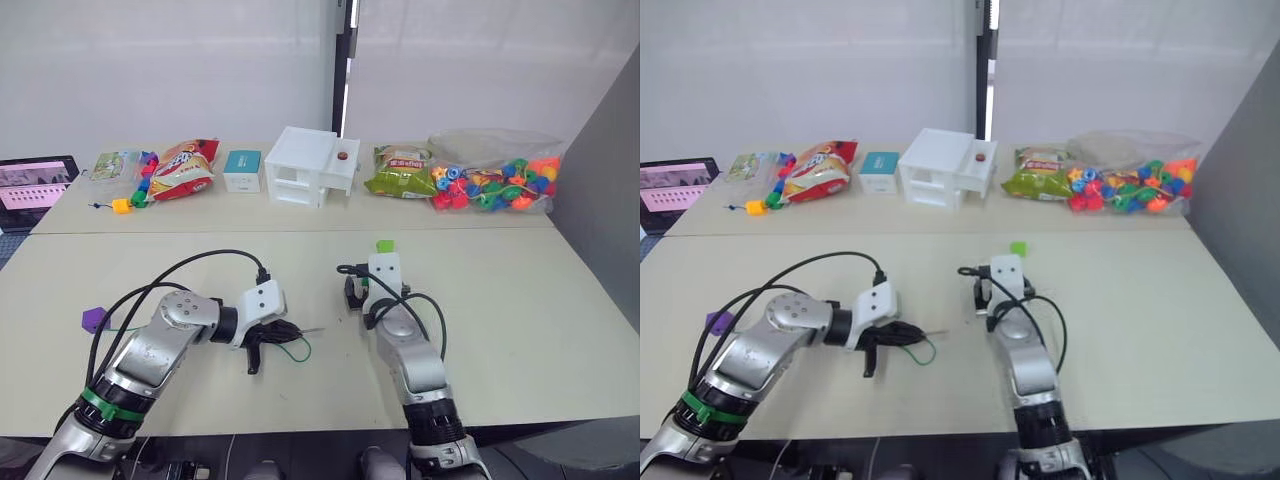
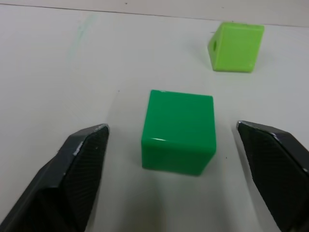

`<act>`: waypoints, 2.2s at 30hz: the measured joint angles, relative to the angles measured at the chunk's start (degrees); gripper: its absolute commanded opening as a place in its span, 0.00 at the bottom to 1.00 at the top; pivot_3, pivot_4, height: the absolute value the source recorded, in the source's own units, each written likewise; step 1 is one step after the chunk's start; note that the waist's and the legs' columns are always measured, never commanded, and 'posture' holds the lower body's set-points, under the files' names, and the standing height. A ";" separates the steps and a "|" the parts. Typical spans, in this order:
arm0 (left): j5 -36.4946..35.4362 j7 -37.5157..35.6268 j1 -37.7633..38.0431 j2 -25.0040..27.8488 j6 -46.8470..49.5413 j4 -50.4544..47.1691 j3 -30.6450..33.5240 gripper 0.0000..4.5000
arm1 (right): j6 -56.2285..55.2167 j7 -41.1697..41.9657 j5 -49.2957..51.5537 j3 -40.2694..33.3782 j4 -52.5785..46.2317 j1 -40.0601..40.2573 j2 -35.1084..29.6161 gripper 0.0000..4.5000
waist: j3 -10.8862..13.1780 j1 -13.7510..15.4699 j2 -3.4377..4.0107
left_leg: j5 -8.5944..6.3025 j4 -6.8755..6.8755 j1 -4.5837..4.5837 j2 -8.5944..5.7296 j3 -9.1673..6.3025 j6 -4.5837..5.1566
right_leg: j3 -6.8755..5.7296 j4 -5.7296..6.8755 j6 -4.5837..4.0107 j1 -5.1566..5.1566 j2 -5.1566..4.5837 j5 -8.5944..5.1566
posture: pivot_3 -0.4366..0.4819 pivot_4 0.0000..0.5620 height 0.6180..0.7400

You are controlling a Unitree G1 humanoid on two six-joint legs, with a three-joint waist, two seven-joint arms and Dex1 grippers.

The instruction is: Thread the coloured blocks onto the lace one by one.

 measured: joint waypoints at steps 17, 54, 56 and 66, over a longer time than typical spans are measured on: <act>-0.32 0.22 1.51 1.10 -0.83 -0.15 0.50 0.00 | 19.79 12.52 7.68 14.15 -37.30 22.74 -10.56 0.26 | 0.01 -1.03 0.04 | -0.03 -0.01 -0.05 0.01 -0.02 0.05 | 0.01 -0.04 0.01 0.01 0.03 -0.01 | 0.48 0.27 1.00; -3.99 1.81 8.14 2.49 4.52 -10.09 1.24 0.00 | -32.57 90.28 7.15 31.54 9.55 -19.59 -44.45 0.94 | 0.06 0.24 -0.01 | -0.06 0.08 0.03 0.04 0.14 0.11 | 0.02 -0.16 0.02 0.10 -0.01 0.00 | 0.48 0.27 1.00; -4.60 2.45 9.12 2.54 5.29 -11.40 1.25 0.00 | -37.09 91.60 6.87 31.35 14.02 -20.57 -42.96 0.82 | 0.06 0.19 -0.01 | -0.06 0.07 0.08 0.06 0.13 0.11 | 0.02 -0.12 0.01 0.11 0.01 0.00 | 0.48 0.27 1.00; -4.56 4.78 9.00 2.90 6.80 -13.23 0.00 0.00 | -34.94 88.51 6.40 25.62 12.78 -15.52 -42.52 0.27 | 0.05 0.35 0.00 | -0.05 0.08 0.15 0.04 0.10 0.10 | 0.02 -0.07 0.00 0.18 0.01 0.01 | 0.48 0.27 1.00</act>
